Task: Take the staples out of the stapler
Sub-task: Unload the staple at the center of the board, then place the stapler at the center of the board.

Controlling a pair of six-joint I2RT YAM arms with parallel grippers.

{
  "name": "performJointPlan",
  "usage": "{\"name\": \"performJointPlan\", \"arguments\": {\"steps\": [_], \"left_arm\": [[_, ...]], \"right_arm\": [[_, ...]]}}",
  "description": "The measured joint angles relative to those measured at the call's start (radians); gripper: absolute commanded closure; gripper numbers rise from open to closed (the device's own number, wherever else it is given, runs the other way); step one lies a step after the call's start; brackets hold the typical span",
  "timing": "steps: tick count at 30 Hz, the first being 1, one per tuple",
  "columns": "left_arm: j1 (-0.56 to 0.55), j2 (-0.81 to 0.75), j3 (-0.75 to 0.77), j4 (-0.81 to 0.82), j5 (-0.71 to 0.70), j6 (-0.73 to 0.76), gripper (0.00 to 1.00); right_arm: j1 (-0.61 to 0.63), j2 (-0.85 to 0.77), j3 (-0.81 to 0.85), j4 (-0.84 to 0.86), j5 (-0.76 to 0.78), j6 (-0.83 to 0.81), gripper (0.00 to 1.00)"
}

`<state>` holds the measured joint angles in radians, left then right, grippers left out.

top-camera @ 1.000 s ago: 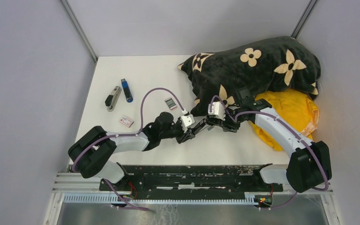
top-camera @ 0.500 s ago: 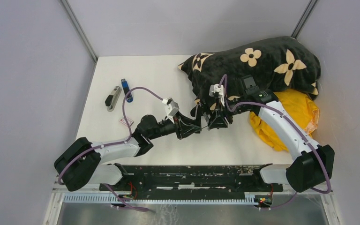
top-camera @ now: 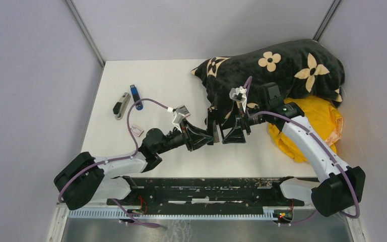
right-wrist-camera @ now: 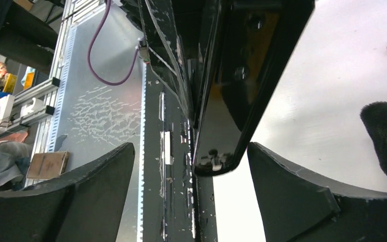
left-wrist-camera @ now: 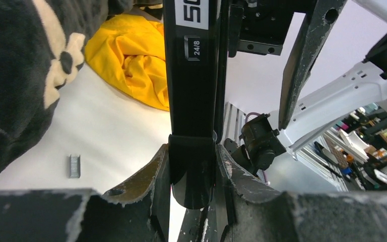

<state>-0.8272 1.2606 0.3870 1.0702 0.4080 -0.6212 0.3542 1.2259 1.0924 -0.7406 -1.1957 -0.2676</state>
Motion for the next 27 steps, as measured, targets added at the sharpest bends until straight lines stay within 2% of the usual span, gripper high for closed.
{"name": "performJointPlan", "arguments": {"steps": [9,11,14,16,20,27], "left_arm": [[0.046,-0.278,-0.032,-0.351,-0.289,0.060,0.97],[0.104,-0.313,-0.031,-0.427,-0.317,0.068,0.97],[0.253,-0.315,-0.024,-0.531,-0.326,0.067,0.97],[0.392,-0.277,-0.013,-0.592,-0.319,0.050,0.97],[0.546,-0.122,0.074,-0.691,-0.332,-0.001,0.97],[0.571,0.227,0.503,-1.038,-0.488,-0.106,0.97]], "right_arm": [[-0.029,-0.037,0.000,0.006,0.057,0.002,0.11],[-0.038,-0.038,0.000,0.006,0.067,0.002,0.11],[-0.051,-0.038,-0.003,0.006,0.077,0.002,0.11],[-0.058,-0.038,-0.006,0.006,0.081,0.002,0.11],[-0.065,-0.038,-0.010,0.007,0.087,0.002,0.11],[-0.069,-0.038,-0.021,0.018,0.098,0.009,0.11]]}}
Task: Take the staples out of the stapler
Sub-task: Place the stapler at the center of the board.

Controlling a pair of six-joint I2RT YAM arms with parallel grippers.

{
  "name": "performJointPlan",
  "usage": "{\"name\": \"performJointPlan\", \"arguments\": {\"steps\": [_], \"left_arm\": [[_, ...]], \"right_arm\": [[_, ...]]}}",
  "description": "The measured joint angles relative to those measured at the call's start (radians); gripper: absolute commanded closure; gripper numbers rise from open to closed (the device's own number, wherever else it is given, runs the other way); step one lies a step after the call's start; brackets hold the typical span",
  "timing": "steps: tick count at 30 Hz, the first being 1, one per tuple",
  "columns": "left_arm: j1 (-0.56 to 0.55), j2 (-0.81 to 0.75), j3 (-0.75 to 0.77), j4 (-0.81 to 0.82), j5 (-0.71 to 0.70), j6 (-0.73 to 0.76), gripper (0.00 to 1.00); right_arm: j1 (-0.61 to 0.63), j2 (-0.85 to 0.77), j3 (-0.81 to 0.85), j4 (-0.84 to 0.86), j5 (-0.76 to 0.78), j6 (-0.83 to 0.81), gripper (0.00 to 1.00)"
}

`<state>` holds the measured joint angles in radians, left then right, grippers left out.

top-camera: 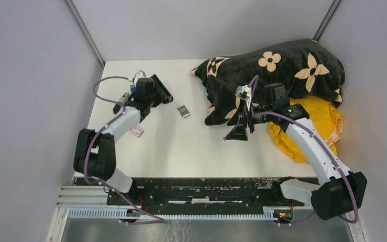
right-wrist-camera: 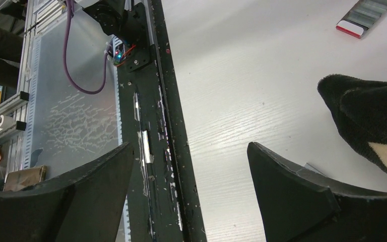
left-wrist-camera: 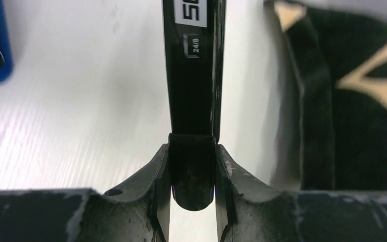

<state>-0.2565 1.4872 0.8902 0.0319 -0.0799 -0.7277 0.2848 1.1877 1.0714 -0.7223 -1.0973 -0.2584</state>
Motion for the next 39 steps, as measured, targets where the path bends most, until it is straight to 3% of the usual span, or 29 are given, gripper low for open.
{"name": "performJointPlan", "arguments": {"steps": [8,19,24,28,36,39], "left_arm": [[0.042,0.308,0.487,-0.278,-0.152,-0.158,0.96],[0.058,0.639,0.922,-0.579,-0.193,-0.209,0.93],[0.058,0.713,1.030,-0.646,-0.203,-0.208,0.90],[0.058,0.758,1.086,-0.689,-0.202,-0.208,0.77],[0.059,0.806,1.112,-0.715,-0.191,-0.208,0.65],[0.061,0.811,1.113,-0.714,-0.172,-0.208,0.55]], "right_arm": [[0.000,0.000,-0.007,0.014,0.000,0.016,0.10],[-0.002,0.000,-0.018,0.032,0.000,0.029,0.10],[-0.002,0.000,-0.020,0.034,0.000,0.031,0.10],[-0.002,0.000,-0.021,0.034,0.000,0.032,0.11],[-0.002,-0.006,-0.021,0.034,0.000,0.034,0.10],[-0.002,-0.009,-0.022,0.034,0.000,0.034,0.11]]}}
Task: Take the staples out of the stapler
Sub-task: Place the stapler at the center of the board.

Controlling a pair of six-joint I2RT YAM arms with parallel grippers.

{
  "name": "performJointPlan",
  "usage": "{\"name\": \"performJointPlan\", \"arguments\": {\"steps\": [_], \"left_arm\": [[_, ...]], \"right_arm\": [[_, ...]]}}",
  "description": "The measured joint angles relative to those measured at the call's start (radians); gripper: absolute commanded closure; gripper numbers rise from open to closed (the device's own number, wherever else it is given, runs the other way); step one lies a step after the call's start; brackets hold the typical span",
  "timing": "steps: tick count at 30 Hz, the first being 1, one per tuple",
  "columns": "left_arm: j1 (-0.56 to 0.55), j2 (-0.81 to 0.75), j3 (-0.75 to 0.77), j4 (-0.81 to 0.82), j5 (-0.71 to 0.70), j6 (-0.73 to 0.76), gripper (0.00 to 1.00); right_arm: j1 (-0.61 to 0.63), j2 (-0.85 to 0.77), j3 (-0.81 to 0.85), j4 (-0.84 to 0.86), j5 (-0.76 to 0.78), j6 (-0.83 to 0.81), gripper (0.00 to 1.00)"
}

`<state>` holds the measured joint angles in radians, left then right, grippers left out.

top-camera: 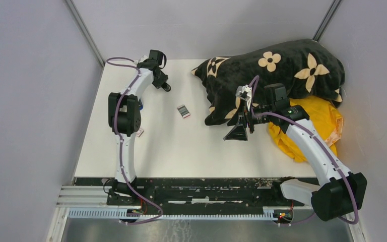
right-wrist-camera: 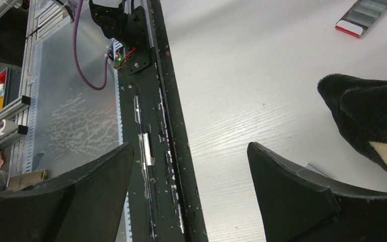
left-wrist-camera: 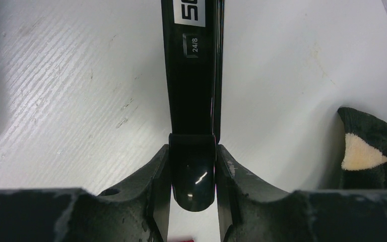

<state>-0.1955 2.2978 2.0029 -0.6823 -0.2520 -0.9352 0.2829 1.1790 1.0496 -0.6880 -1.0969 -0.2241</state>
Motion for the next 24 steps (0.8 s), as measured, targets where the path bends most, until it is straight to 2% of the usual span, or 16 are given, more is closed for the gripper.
{"name": "performJointPlan", "arguments": {"steps": [5,10,13,17,24], "left_arm": [[0.005,0.000,0.007,0.005,0.025,0.002,0.34],[0.005,-0.002,0.009,0.011,0.047,0.005,0.29],[0.005,-0.037,-0.040,0.028,0.057,0.023,0.28],[0.005,-0.214,-0.274,0.124,0.109,0.094,0.27],[0.005,-0.742,-0.973,0.629,0.295,0.307,0.25]], "right_arm": [[0.000,-0.001,0.000,0.000,0.001,0.000,0.10],[0.000,-0.004,0.000,0.000,0.005,0.000,0.10],[0.000,-0.005,0.000,0.000,0.008,0.000,0.10],[0.000,-0.006,0.000,0.000,0.009,-0.001,0.10],[-0.002,-0.006,0.000,-0.001,0.015,-0.006,0.10]]}}
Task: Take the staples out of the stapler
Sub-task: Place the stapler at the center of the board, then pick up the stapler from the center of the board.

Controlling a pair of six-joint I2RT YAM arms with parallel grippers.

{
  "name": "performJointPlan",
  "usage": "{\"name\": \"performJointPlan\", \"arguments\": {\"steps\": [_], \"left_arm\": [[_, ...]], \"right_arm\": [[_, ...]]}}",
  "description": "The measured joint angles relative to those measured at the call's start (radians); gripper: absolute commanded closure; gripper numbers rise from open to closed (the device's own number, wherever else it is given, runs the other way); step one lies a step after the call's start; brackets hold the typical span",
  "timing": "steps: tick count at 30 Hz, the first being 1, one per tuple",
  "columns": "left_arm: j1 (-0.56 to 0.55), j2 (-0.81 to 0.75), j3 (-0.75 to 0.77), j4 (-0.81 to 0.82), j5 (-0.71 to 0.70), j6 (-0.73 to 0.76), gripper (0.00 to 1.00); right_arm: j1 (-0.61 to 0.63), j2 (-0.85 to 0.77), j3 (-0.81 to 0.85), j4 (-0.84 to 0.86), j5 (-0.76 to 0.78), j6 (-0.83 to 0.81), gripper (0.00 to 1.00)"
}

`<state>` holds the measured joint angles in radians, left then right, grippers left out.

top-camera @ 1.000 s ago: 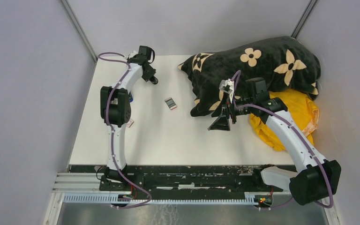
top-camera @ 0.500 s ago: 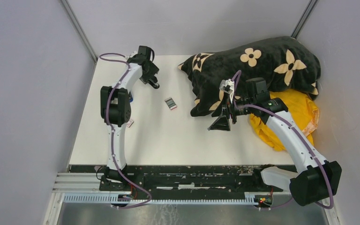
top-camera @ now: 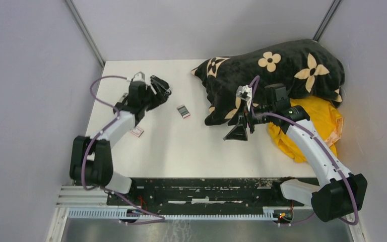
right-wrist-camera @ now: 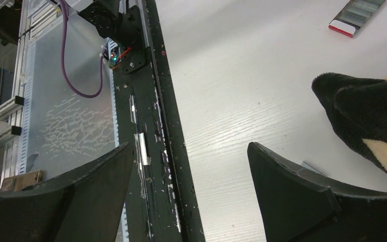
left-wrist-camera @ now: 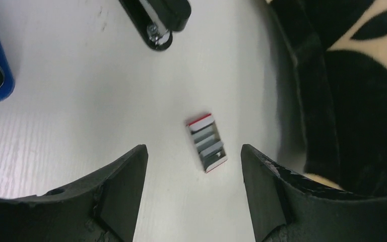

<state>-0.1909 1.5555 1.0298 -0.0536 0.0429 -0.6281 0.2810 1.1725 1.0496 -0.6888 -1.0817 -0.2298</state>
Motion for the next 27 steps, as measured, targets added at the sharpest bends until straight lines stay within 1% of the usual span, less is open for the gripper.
{"name": "performJointPlan", "arguments": {"steps": [3,5,9,16,20,24,27], "left_arm": [[-0.001,-0.129,-0.217,0.127,-0.016,0.058,0.24],[0.003,-0.135,-0.259,0.145,-0.057,0.081,0.23],[0.013,-0.125,-0.254,0.142,-0.149,0.111,0.23],[0.017,-0.061,-0.146,0.105,-0.284,0.112,0.23],[0.017,0.015,-0.042,0.042,-0.391,0.111,0.22],[0.021,0.171,0.154,-0.090,-0.507,0.109,0.22],[0.028,0.278,0.275,-0.181,-0.562,0.107,0.21]], "right_arm": [[0.000,0.000,0.000,0.000,0.001,-0.002,0.10],[0.000,0.000,0.000,0.000,0.002,-0.002,0.10],[0.000,0.000,0.000,0.000,0.003,-0.002,0.10],[-0.001,0.000,0.000,0.000,0.006,-0.002,0.10],[-0.001,0.000,0.000,0.000,0.006,-0.002,0.10],[-0.001,0.000,0.000,0.000,0.006,-0.002,0.10],[-0.001,0.000,-0.001,0.000,0.006,-0.003,0.10]]}}
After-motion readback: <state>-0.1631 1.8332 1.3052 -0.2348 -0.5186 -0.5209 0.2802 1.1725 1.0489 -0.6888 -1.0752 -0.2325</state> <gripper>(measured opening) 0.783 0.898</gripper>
